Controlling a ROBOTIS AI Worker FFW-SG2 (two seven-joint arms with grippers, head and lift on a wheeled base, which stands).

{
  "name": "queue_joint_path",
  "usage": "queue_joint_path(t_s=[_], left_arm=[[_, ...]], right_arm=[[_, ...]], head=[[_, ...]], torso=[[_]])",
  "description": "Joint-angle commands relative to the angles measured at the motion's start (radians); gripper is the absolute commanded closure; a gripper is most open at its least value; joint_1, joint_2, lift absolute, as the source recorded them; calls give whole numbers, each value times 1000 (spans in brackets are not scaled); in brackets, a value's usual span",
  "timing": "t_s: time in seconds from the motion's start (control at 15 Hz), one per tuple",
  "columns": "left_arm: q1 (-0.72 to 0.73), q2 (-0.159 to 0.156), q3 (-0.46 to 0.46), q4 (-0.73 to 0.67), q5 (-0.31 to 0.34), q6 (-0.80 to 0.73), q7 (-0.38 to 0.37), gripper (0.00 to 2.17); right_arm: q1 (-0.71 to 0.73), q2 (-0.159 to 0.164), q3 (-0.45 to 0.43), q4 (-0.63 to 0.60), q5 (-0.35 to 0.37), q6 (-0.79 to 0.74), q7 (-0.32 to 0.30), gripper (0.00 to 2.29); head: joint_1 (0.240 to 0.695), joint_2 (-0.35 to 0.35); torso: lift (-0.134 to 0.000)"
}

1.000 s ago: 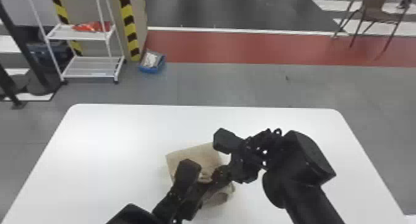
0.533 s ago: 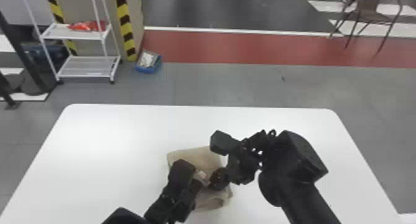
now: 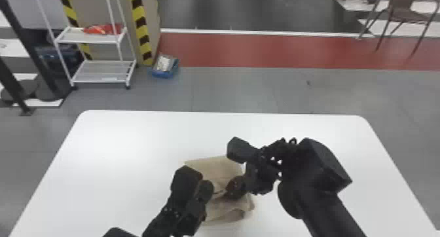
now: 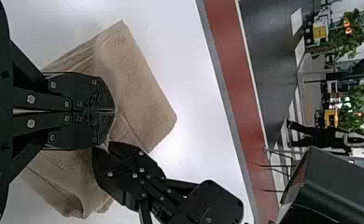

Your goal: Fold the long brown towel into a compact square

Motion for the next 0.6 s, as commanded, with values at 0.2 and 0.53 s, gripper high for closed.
queue_joint_path(t_s=[0.2, 0.53], left_arm=[[36, 11, 32, -75, -32, 2, 8, 1652], [42, 11, 52, -78, -31, 2, 2, 1652]], right_arm=[[0, 8, -14, -19, -52, 10, 52, 238], [61, -11, -183, -239, -232, 83, 52, 93]], head=[[695, -1], [695, 24]], torso=[[0], [0]])
